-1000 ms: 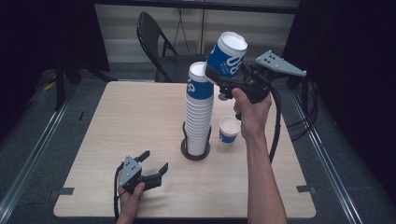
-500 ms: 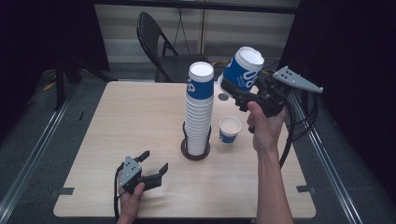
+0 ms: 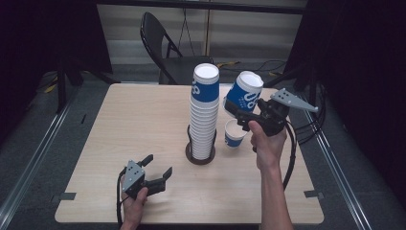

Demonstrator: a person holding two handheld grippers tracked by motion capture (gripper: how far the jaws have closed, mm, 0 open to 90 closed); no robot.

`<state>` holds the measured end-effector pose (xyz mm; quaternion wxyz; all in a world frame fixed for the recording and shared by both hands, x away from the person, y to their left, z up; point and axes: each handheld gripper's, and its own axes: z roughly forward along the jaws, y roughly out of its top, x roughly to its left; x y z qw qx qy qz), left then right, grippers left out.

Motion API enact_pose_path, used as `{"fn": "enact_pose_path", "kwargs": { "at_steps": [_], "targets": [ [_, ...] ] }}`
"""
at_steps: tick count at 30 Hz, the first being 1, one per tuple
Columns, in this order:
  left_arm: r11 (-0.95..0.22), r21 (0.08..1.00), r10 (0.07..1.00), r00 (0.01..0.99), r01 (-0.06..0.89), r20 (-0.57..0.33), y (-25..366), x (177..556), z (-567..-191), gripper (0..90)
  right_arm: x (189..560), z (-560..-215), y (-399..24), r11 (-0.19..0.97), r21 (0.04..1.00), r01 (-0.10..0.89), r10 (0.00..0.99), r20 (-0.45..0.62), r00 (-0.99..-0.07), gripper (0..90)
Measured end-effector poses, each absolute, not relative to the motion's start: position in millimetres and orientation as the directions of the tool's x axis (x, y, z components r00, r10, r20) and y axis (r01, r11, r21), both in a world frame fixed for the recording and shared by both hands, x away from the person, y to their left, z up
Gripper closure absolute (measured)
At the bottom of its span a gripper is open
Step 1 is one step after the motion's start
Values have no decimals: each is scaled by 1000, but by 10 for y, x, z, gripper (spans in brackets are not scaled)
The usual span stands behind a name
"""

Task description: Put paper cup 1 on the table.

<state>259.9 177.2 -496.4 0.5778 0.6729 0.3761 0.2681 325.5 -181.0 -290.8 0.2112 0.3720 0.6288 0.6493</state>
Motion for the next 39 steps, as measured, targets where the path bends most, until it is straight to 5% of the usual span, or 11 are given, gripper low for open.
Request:
{"fn": "enact_pose_path", "kwargs": {
  "at_steps": [39],
  "targets": [
    [-29,976,787,607,215,-110,1734,2623,-4947,184,2997,-3841,-1749,-140,928,346,711,337,-617,212]
  ]
}}
